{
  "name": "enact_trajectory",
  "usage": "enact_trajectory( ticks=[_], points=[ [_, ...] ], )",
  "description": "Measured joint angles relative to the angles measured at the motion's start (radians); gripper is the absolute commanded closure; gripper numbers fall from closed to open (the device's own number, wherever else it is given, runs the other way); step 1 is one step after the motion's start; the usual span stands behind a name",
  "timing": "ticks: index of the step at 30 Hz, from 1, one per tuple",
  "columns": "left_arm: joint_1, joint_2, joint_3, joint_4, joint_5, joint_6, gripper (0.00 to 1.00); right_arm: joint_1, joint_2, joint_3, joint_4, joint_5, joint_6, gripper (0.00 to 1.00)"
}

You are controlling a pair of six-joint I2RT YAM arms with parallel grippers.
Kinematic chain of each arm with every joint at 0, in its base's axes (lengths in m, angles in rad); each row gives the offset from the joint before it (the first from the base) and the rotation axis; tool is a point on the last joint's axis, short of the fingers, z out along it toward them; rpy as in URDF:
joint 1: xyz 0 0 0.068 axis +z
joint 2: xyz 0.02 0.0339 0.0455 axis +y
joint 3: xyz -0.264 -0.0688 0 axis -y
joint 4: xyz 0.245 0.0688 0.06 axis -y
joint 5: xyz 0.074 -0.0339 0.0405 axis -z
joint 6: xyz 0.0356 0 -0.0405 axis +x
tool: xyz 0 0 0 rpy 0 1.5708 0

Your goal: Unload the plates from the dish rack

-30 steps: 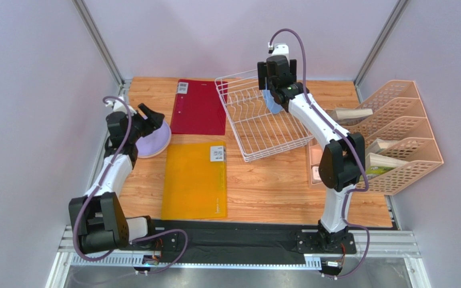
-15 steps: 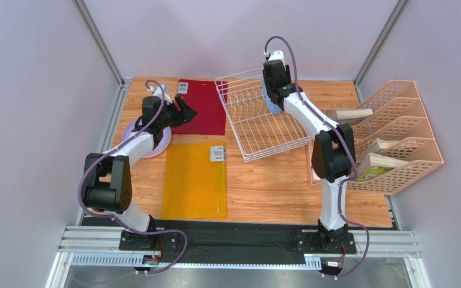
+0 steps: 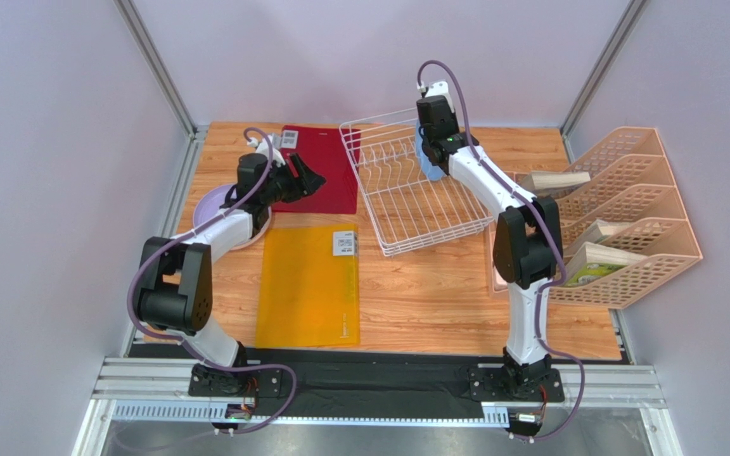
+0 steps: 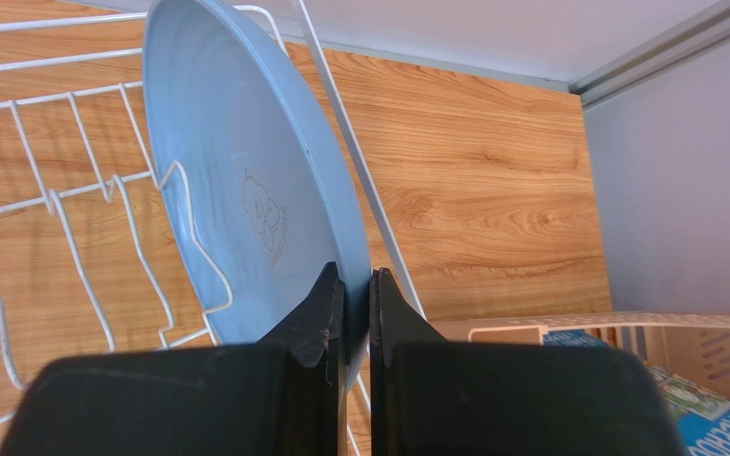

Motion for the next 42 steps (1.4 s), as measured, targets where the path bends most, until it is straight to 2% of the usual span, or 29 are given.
enact_trajectory(
  ticks=[6, 14, 19, 26, 29, 32, 37, 42],
  points=[
    [-0.008, 0.002, 0.0, -0.001, -0.002, 0.0, 0.28, 0.053, 0.0, -0.01, 0.045, 0.185, -0.059, 1.0],
    [-0.008, 0.0, 0.0, -0.034, -0.02, 0.011, 0.28, 0.109, 0.0, -0.065, 0.308, 0.442, -0.253, 1.0],
    [-0.008, -0.012, 0.0, -0.062, -0.032, 0.027, 0.28, 0.127, -0.024, -0.134, 0.52, 0.518, -0.359, 1.0],
    [-0.008, -0.044, 0.0, -0.093, -0.043, 0.041, 0.28, 0.148, -0.09, -0.175, 0.602, 0.542, -0.405, 1.0],
    [-0.008, -0.064, -0.001, -0.103, -0.043, 0.047, 0.28, 0.15, -0.158, -0.193, 0.531, 0.522, -0.333, 1.0],
    [-0.008, -0.109, -0.014, -0.108, -0.044, 0.05, 0.27, 0.149, -0.249, -0.198, 0.374, 0.447, -0.193, 1.0],
    [-0.008, -0.232, -0.05, -0.108, -0.034, 0.053, 0.26, 0.145, -0.422, -0.225, 0.133, 0.22, 0.048, 1.0],
    [-0.008, -0.336, -0.071, -0.095, -0.011, 0.052, 0.26, 0.145, -0.56, -0.336, 0.058, -0.049, 0.213, 1.0]
  ],
)
